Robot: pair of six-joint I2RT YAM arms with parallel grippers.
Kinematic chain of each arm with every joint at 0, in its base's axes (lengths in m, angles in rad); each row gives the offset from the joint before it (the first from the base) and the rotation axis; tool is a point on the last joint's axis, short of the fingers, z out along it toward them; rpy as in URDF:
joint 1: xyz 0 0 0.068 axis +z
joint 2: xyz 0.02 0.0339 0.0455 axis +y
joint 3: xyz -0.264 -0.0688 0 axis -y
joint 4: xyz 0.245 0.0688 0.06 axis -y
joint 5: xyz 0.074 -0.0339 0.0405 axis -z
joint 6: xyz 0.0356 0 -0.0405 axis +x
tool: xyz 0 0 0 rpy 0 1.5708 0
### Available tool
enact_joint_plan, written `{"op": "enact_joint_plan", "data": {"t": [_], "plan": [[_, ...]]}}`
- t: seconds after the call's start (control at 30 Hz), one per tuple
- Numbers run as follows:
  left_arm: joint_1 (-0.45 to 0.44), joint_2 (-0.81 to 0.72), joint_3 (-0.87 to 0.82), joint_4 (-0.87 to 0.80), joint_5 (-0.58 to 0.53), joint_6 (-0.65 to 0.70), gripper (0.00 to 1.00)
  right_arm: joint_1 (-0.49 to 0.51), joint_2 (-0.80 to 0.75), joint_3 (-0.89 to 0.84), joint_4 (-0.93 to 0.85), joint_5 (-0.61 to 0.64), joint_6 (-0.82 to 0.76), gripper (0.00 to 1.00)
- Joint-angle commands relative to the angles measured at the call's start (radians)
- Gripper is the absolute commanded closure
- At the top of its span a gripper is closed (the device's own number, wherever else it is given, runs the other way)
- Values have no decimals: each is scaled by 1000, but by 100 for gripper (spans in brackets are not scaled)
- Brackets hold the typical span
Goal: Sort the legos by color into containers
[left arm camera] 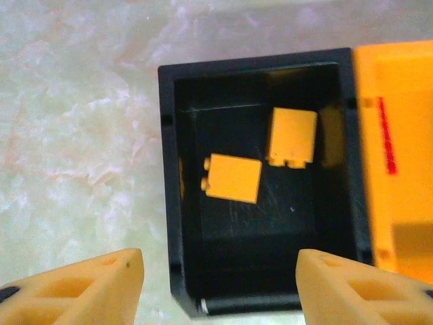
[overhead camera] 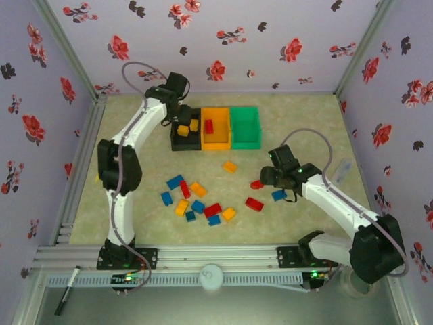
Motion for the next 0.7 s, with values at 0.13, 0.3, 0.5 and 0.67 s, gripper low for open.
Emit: {"op": "enact_joint_plan", "data": {"t": [0.13, 0.3, 0.5, 0.67], "plan": [[-71, -240, -250, 122, -6, -88, 38, -11, -85, -102, -87, -5, 195, 27], [-104, -330, -350, 144, 23, -128, 38, -17, -66, -157, -27, -68, 263, 24], [-115, -390, -398, 151, 32, -111, 38, -49, -36, -182, 45, -87, 272, 22], [-118, -405, -410, 138, 31, -97, 38, -95, -9, -179, 80, -114, 242, 22]]}}
